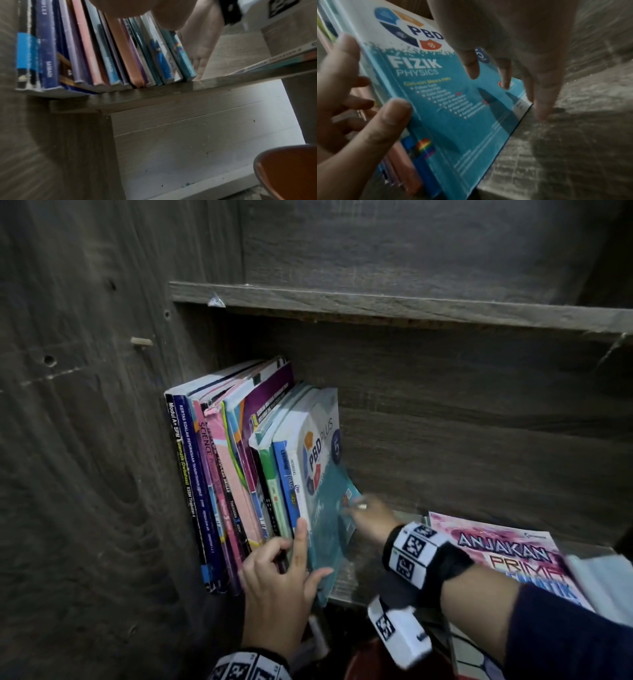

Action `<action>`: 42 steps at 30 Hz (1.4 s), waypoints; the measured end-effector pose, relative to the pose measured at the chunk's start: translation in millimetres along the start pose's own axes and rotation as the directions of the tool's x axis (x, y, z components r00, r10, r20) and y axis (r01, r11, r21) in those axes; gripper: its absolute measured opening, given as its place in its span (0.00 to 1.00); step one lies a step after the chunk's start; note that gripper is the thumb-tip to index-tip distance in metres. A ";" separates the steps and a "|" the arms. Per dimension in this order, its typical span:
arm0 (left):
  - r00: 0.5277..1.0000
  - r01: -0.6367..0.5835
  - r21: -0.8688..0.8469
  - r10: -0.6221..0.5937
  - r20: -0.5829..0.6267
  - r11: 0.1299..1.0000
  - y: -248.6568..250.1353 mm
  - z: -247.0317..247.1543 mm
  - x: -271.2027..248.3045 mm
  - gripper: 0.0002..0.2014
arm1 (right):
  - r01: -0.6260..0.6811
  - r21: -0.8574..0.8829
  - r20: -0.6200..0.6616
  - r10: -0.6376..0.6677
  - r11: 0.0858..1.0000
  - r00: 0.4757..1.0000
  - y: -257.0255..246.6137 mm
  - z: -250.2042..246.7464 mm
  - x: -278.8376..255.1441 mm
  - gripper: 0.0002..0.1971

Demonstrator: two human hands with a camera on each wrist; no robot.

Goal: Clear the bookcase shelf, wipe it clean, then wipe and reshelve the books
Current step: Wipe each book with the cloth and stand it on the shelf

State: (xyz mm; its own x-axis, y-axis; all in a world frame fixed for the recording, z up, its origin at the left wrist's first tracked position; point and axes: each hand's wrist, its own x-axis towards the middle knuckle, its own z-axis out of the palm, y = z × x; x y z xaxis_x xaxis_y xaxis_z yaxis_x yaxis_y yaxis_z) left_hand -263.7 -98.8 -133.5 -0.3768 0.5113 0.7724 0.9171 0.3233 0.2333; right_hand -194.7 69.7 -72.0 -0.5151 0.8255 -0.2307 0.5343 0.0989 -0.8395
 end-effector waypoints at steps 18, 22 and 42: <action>0.999 -0.012 -0.009 0.012 0.053 1.000 8.4 -8.9 1.3 0.37 | -0.130 0.351 0.301 0.020 0.927 0.953 8.1 36.5 4.3 0.35; 0.995 -0.011 -0.089 0.019 0.097 0.996 13.7 -19.7 1.9 0.37 | -0.043 0.290 0.227 -0.025 0.956 0.973 21.0 16.1 -13.9 0.39; 0.627 -0.023 -0.327 0.268 0.731 0.945 131.8 55.8 -35.3 0.42 | -0.543 -0.620 -0.374 0.395 0.567 0.839 204.3 -251.3 -102.3 0.34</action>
State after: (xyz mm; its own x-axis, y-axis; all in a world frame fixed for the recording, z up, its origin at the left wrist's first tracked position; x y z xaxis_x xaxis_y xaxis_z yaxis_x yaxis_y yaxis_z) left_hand -136.8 -29.8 -163.0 -0.0860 0.9896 0.1149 0.9176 0.0338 0.3961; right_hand 135.6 145.0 -96.2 0.0298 0.9394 -0.3414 0.9978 -0.0482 -0.0455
